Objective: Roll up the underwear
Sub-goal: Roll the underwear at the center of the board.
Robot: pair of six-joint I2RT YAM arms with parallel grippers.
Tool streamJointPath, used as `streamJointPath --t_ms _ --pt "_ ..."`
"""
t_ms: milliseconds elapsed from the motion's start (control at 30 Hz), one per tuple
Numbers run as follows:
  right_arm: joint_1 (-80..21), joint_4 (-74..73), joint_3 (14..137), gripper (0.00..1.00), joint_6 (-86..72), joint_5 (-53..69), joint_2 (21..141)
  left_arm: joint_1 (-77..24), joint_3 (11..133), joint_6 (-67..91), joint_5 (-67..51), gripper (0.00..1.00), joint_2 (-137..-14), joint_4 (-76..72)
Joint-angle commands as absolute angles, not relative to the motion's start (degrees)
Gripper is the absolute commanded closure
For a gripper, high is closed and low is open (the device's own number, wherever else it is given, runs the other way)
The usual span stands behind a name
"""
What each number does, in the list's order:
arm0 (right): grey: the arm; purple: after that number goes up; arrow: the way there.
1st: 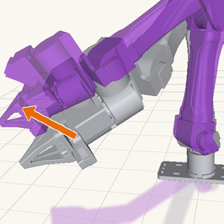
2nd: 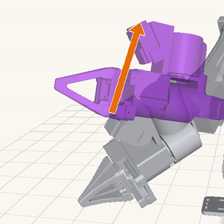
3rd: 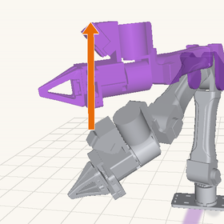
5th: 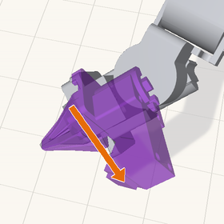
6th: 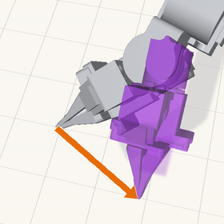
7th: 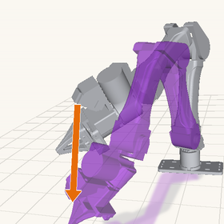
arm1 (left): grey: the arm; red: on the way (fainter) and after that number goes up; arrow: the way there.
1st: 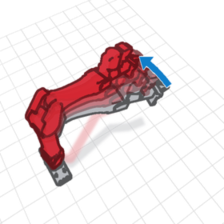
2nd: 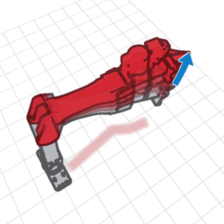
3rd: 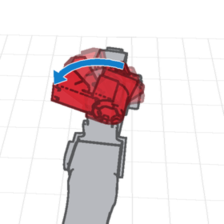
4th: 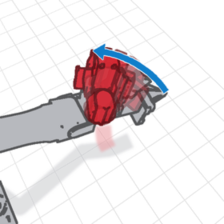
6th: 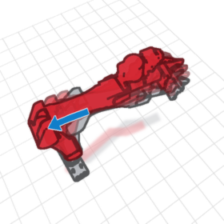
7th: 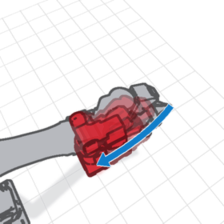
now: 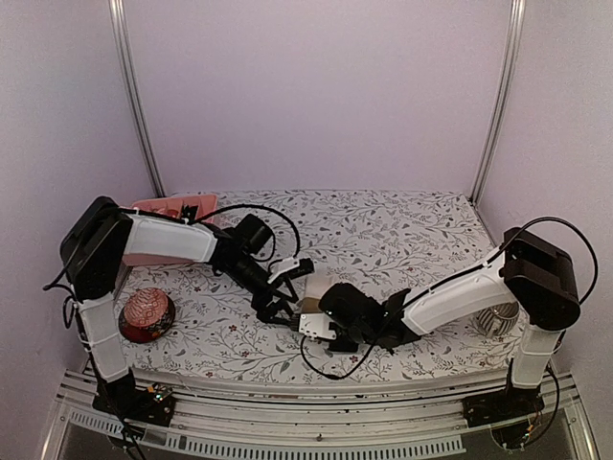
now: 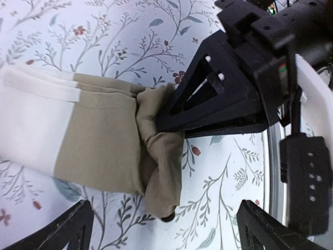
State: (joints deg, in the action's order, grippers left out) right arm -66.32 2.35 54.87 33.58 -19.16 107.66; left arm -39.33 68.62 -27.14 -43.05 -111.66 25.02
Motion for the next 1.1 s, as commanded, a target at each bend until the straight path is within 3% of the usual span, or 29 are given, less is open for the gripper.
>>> streamJointPath --t_ms 0,300,533,933,1067 --pt "-64.44 -8.43 57.07 0.97 28.91 -11.92 110.21 -38.10 63.48 -26.69 -37.88 0.02 -102.73 16.85" --pt "-58.00 -22.67 67.11 0.96 23.57 8.48 112.89 -38.93 43.60 -33.83 -26.07 0.02 -86.15 -7.43" --pt "-53.40 -30.97 73.97 0.93 21.70 21.15 116.68 -45.77 28.94 -44.52 -18.12 0.12 -79.08 -23.50" --pt "-51.30 -37.99 79.88 0.91 20.22 35.20 122.14 -58.56 23.88 -51.48 -2.79 0.12 -87.36 -33.66" --pt "-51.30 -38.12 79.54 0.91 20.26 35.68 121.95 -61.49 23.16 -51.76 -0.20 0.18 -88.60 -36.11"
